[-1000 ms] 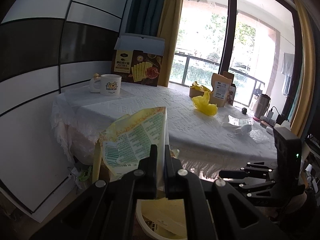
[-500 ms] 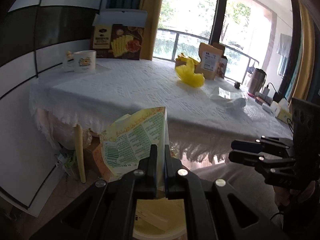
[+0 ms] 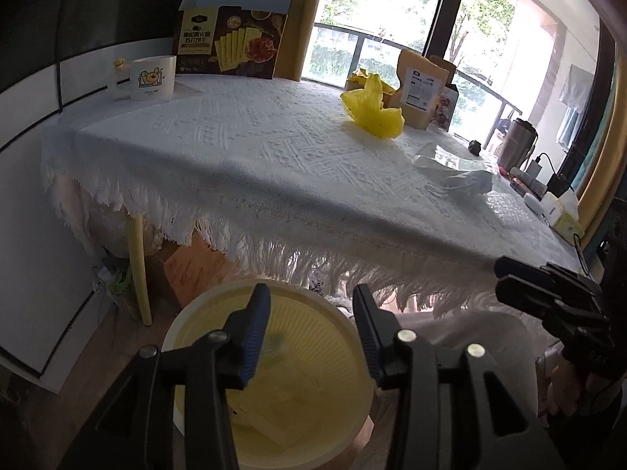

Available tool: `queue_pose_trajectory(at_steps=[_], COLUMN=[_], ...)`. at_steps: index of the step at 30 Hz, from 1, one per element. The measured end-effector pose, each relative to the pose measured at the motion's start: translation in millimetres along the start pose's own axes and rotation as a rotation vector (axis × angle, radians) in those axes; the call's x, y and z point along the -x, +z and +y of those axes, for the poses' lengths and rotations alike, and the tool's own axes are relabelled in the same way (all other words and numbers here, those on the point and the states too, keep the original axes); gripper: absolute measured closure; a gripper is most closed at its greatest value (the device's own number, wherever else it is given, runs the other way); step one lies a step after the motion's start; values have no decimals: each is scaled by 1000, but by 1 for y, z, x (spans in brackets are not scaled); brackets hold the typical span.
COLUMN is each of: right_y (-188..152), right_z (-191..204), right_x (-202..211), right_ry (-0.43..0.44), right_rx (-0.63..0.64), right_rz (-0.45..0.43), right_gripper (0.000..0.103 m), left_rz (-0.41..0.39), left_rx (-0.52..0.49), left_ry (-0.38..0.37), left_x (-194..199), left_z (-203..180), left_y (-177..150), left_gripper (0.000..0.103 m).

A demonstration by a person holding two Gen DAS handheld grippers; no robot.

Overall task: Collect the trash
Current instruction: 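Open the left tool to drop the printed snack bag into the wastebasket, then move both open tools back toward the items on the table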

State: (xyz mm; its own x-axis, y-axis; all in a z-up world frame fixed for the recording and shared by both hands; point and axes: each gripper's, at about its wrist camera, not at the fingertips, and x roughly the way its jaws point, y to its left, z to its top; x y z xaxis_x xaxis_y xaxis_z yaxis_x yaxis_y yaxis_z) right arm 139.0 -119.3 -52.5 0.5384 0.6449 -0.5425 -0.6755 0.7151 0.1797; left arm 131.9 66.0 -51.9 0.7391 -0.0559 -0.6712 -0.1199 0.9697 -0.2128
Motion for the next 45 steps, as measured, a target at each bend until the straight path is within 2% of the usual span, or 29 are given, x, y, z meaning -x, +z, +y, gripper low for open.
queue_pose_trajectory(at_steps=[12,18,34,38,45], right_y=[-2,0,11,17,31], right_z=[-26,-41,-86,-100,-128], right_x=[27,40,56,57,54], right_ry=[-28,-54,-129,-154,-213], right_rx=[-28,-40,-67,-79,-107], right_rz=[-53,-80,-86,-92,-92], right_gripper=[73,68,66,58,57], left_rz=[-27,-40,-80,-88,-88], left_rx=[-54,-85,-92,-98,-93], left_ry=[-20,-36,-72,-94,-128], left_x=[1,-2,-22,-31,-53], left_z=[-33,-50,-71,-79,-84], left_y=[11,18,41,49,61], left_gripper=[60,60,60,60,60])
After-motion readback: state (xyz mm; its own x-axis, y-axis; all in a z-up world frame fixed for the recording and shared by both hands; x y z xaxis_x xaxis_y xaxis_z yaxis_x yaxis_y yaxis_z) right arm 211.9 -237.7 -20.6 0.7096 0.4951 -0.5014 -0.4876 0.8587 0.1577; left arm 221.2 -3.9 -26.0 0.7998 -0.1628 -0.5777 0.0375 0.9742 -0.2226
